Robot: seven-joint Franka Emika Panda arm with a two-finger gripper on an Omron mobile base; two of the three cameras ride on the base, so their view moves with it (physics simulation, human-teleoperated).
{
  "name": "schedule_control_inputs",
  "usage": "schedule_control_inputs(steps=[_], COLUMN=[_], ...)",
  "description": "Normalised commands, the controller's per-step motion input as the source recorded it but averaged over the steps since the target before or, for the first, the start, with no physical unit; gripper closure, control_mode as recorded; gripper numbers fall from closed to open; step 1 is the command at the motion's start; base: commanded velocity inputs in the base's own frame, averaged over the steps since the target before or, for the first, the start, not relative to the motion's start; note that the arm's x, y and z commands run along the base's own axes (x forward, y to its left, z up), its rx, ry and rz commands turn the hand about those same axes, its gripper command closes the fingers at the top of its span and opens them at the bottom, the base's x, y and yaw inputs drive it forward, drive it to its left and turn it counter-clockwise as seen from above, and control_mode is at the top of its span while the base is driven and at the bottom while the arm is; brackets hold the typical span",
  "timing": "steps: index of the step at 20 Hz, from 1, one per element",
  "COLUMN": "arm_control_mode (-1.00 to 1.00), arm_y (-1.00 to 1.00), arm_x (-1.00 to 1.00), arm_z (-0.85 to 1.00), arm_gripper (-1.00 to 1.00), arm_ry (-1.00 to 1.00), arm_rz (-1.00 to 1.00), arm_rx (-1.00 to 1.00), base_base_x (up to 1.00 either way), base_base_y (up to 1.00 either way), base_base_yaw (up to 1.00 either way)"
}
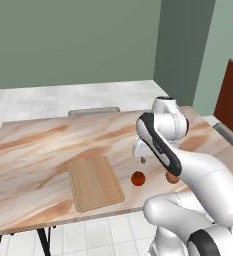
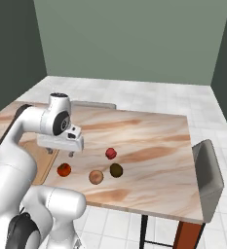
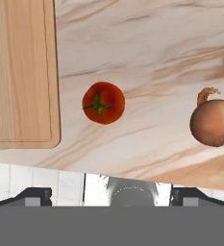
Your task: Place the avocado, onion, tomato, and bell pepper on the cutting board.
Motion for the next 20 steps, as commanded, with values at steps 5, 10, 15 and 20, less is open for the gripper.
schedule_control_inputs(steps=[5,10,15,20], arm_control_mode=[-1.00,-1.00,-1.00,-1.00], arm_y=[0.22,0.20,0.08,0.00], arm_x=[0.00,0.01,0.15,0.22], arm_z=[-0.62,-0.60,-0.35,-0.20], arm_gripper=[-1.00,-1.00,-1.00,-1.00], arm_ry=[0.05,0.01,-0.05,-0.09], arm_rz=[0.05,0.05,0.01,0.00], arm_rx=[0.00,0.00,0.00,0.00], base_base_x=[0.00,0.00,0.00,0.00], base_base_y=[0.00,0.00,0.00,0.00], base_base_yaw=[0.00,0.00,0.00,0.00])
